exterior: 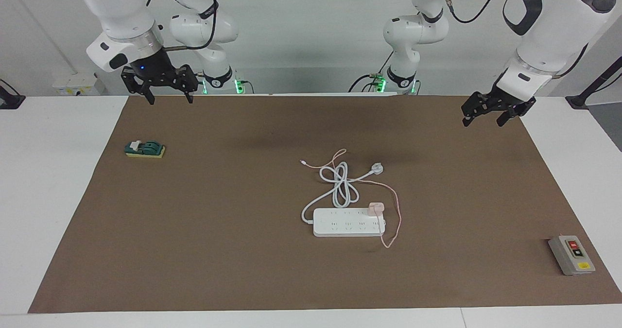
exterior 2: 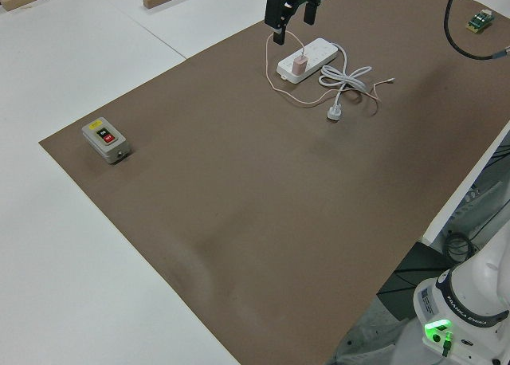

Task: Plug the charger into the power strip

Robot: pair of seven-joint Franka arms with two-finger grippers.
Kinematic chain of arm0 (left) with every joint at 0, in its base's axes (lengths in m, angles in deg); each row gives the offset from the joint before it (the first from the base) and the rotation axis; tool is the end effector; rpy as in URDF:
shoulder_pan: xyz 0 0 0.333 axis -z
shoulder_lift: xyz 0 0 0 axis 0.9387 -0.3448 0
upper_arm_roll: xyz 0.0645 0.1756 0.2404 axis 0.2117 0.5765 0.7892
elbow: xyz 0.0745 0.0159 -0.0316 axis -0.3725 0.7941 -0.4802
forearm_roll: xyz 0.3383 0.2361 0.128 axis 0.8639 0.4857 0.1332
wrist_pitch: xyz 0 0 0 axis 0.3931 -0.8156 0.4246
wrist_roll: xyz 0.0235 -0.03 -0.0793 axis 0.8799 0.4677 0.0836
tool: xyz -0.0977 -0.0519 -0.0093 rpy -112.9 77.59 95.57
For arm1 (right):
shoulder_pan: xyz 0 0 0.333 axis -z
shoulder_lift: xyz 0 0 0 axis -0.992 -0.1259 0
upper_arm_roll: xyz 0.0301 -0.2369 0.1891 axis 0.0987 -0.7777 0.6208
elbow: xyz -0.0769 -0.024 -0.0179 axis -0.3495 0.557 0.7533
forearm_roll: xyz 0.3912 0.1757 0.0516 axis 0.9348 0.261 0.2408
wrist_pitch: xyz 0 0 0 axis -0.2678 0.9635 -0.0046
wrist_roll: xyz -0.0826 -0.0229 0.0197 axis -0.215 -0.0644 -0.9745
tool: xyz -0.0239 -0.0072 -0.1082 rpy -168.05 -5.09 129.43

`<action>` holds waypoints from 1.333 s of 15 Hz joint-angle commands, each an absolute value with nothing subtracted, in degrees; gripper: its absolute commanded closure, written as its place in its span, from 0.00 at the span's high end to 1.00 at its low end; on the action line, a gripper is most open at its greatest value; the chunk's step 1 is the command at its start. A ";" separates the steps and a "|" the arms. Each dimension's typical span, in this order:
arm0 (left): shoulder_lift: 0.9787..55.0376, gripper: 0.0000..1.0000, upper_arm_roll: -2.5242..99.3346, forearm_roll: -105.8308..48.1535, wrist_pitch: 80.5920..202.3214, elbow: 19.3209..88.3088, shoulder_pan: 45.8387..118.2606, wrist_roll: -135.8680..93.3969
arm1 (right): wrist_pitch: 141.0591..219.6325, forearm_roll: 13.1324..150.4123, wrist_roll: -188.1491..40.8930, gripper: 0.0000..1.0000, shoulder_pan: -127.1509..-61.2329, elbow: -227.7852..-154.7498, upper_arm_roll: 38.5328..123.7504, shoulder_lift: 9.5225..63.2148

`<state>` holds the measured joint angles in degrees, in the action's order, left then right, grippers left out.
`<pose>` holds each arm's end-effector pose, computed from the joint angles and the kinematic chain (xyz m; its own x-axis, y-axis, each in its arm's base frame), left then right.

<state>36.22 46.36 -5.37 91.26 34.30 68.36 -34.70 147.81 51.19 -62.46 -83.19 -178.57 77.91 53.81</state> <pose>0.5973 -0.0403 0.5918 0.9979 -0.0294 -0.0578 -0.0276 -0.9991 0.0313 0.5712 0.0447 0.6164 0.9974 0.0224 -0.0678 0.0229 -0.9997 0.0061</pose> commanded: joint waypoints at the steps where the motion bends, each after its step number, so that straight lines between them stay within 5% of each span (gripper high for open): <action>1: 38.77 1.00 46.16 -5.11 90.70 36.90 68.43 -32.64 | 148.44 52.15 -61.85 1.00 -82.24 -179.80 78.42 54.87; 20: 41.23 1.00 44.49 -5.72 92.45 39.98 65.26 -33.34 | 148.44 52.15 -61.85 1.00 -82.24 -179.80 78.42 54.87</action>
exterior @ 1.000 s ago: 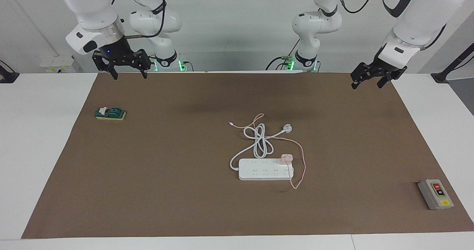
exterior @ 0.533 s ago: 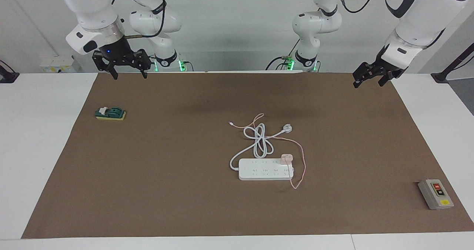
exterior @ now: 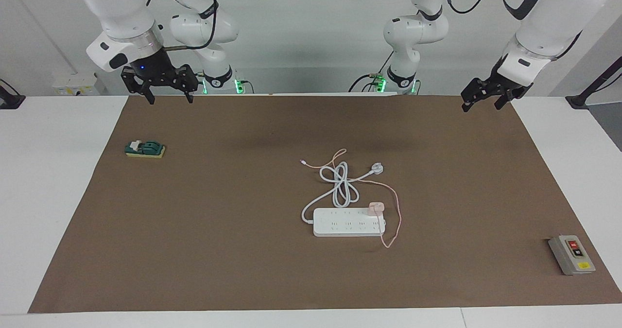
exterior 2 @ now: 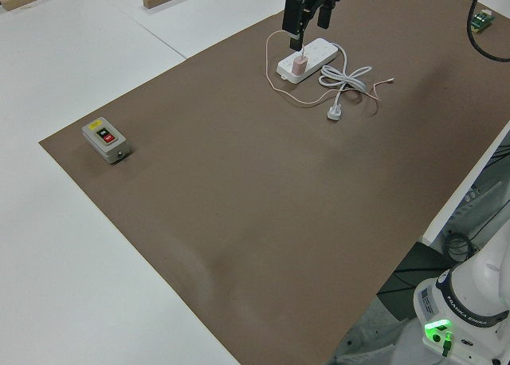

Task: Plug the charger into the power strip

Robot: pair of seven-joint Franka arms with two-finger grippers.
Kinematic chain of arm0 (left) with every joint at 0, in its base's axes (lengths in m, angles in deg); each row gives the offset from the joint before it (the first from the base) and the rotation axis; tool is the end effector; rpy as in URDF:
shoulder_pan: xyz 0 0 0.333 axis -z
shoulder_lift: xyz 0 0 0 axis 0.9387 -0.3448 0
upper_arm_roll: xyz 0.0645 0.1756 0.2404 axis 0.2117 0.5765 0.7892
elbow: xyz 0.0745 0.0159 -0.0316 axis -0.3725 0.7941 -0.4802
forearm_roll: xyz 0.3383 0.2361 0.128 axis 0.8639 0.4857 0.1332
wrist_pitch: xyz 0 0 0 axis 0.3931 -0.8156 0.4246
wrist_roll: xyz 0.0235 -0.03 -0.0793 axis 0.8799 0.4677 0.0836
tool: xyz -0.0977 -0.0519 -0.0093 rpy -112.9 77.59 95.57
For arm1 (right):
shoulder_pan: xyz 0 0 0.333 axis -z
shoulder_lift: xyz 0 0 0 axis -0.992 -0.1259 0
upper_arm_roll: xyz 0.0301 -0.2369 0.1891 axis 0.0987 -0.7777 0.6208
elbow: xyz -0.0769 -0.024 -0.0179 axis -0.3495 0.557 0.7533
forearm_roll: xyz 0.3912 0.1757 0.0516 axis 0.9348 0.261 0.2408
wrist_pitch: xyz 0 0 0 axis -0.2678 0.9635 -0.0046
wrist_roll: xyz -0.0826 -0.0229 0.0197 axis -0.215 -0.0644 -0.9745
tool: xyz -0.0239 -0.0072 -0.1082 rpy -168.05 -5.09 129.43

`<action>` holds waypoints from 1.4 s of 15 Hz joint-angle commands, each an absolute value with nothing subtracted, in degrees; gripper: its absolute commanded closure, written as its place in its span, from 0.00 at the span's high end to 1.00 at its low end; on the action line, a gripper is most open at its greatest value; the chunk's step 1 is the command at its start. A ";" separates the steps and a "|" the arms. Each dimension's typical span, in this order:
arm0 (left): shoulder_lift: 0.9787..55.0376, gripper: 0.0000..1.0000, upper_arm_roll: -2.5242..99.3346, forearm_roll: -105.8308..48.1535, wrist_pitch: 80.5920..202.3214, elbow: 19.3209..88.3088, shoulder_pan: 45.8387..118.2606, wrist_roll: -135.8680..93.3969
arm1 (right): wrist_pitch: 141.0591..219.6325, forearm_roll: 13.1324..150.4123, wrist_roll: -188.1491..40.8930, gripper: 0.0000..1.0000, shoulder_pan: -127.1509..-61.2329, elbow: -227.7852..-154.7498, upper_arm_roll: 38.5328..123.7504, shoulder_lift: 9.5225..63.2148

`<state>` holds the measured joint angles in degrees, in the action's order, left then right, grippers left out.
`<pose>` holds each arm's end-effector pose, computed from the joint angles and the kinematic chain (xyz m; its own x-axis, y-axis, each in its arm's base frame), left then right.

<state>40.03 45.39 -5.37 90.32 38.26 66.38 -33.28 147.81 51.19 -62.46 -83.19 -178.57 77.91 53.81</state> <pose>0.5756 -0.0305 0.5944 0.9969 0.0130 -0.0774 0.0148 -0.9996 0.0222 0.5712 0.0447 0.6164 0.9974 0.0224 -0.0678 0.0229 -0.9997 0.0061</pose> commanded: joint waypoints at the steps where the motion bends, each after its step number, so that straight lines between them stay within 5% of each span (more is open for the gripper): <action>1: 41.32 1.00 44.49 -5.72 93.42 40.15 65.26 -33.34 | 148.44 52.15 -61.85 1.00 -82.24 -179.80 78.42 54.87; 21: 41.50 1.00 43.87 -5.72 94.57 41.12 65.97 -33.34 | 148.44 52.15 -61.94 1.00 -80.83 -179.89 78.34 54.87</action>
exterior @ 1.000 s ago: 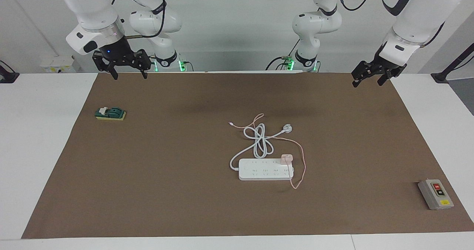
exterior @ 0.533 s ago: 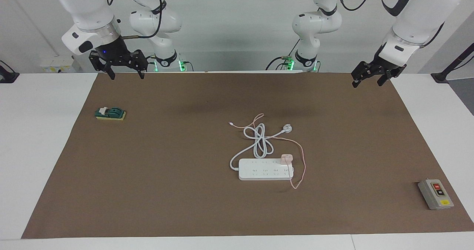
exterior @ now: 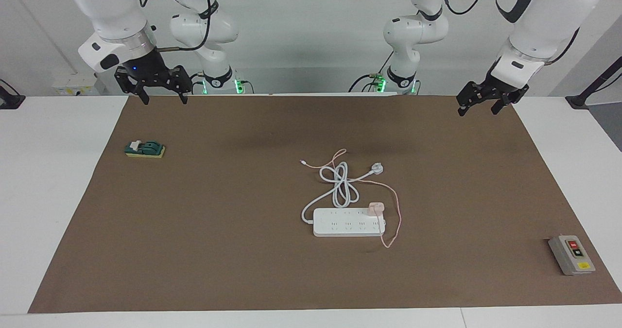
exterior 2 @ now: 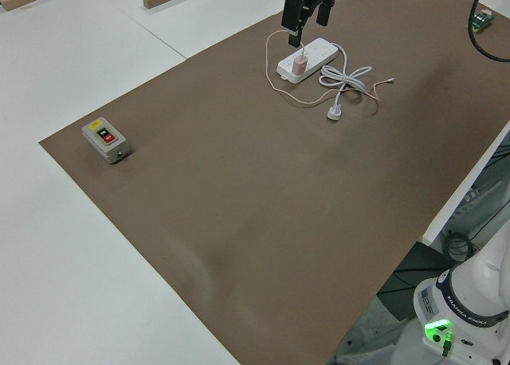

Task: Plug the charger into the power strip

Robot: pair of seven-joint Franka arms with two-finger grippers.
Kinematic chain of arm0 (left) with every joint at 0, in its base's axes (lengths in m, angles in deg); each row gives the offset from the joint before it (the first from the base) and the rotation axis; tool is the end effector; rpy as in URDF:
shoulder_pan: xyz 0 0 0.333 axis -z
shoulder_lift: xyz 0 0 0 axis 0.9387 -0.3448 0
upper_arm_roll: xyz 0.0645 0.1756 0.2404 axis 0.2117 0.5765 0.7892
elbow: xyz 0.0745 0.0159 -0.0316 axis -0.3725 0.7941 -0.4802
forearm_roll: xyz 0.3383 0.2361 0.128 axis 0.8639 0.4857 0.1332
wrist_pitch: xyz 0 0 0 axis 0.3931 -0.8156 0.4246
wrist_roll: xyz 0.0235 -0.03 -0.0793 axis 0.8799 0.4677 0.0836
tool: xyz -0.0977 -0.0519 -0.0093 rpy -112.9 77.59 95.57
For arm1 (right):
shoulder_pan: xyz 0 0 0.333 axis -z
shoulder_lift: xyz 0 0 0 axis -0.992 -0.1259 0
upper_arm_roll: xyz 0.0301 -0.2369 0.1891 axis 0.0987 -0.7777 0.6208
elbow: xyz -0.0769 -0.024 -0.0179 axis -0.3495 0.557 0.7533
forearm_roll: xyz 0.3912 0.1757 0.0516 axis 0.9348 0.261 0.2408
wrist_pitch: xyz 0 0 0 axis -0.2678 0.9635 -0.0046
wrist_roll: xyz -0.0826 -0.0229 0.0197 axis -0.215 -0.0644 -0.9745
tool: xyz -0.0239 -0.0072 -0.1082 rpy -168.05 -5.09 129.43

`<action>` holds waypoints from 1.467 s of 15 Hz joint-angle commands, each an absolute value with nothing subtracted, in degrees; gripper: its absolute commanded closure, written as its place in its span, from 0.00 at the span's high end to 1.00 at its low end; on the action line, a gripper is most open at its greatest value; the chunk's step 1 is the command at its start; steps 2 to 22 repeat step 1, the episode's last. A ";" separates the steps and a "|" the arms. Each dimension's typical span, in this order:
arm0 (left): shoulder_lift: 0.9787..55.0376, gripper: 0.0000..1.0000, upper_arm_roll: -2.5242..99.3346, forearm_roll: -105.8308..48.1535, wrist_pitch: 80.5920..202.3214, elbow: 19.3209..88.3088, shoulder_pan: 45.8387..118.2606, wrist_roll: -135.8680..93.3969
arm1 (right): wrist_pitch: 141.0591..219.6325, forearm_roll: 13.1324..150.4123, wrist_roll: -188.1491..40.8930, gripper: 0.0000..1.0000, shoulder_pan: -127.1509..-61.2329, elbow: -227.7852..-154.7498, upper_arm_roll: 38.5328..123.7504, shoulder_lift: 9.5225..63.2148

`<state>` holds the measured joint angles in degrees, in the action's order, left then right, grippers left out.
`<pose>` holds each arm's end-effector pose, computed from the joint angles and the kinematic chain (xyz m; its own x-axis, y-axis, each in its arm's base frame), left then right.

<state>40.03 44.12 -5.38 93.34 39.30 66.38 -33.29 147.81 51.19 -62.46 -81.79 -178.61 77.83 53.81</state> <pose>0.5801 -0.0437 0.5894 0.9990 -0.0078 -0.0430 -0.0068 -0.9997 0.0236 0.5721 0.0299 0.6161 0.9976 -0.0033 -0.0685 -0.0029 -1.0000 0.0061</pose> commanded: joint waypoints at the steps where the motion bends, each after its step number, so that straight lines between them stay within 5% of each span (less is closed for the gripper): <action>1: 41.50 1.00 43.87 -5.72 94.57 41.12 65.97 -33.34 | 148.44 52.15 -61.94 1.00 -80.92 -179.89 78.34 54.87; 22: 41.50 1.00 43.87 -5.72 94.57 41.12 65.97 -33.34 | 148.44 52.15 -61.94 1.00 -80.92 -179.89 78.34 54.87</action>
